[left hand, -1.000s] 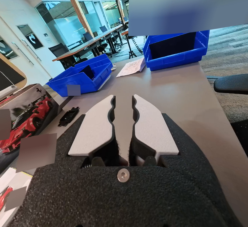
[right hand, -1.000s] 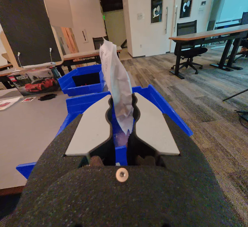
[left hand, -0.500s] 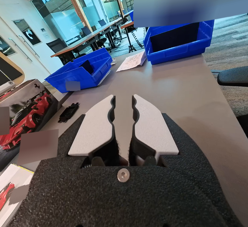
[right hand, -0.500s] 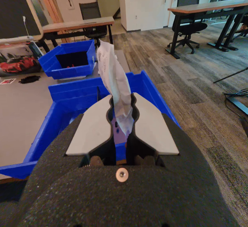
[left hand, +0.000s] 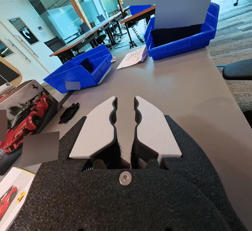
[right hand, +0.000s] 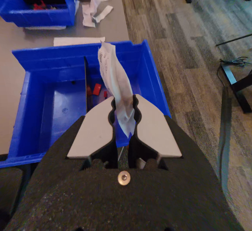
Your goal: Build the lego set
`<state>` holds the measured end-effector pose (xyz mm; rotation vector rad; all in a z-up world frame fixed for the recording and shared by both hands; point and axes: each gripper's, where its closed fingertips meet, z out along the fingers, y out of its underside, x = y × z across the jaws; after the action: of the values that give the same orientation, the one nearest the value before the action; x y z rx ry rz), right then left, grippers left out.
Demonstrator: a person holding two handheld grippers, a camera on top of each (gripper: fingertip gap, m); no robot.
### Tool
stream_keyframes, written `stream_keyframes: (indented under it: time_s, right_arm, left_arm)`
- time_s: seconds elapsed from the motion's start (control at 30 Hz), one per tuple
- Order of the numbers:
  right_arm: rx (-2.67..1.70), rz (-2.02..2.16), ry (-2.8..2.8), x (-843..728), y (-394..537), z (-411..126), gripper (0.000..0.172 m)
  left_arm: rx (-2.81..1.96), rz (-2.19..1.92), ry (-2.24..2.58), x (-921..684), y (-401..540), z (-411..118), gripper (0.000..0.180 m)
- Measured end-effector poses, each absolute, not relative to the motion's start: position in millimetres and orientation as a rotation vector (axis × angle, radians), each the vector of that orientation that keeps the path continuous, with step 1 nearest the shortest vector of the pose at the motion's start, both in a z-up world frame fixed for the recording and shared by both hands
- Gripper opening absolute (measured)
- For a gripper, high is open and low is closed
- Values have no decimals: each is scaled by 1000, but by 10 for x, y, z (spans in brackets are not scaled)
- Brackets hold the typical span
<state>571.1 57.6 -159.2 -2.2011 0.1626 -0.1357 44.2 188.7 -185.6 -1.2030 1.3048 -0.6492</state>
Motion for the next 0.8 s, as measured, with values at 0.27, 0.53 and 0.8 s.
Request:
stream_keyframes:
  time_s: [0.27,0.53,0.8]
  right_arm:
    - [-2670,-194,57,5763,658,-1861,24]
    - [-3059,-286,-44,5833,712,-2199,26]
    - [-3198,-141,-105,5701,674,-2523,40]
  left_arm:
    - [-1210,-639,1319,448,1890,-1898,22]
    - [-1219,-631,1317,427,1920,-1920,22]
    - [-1226,-614,1330,429,1940,-1952,22]
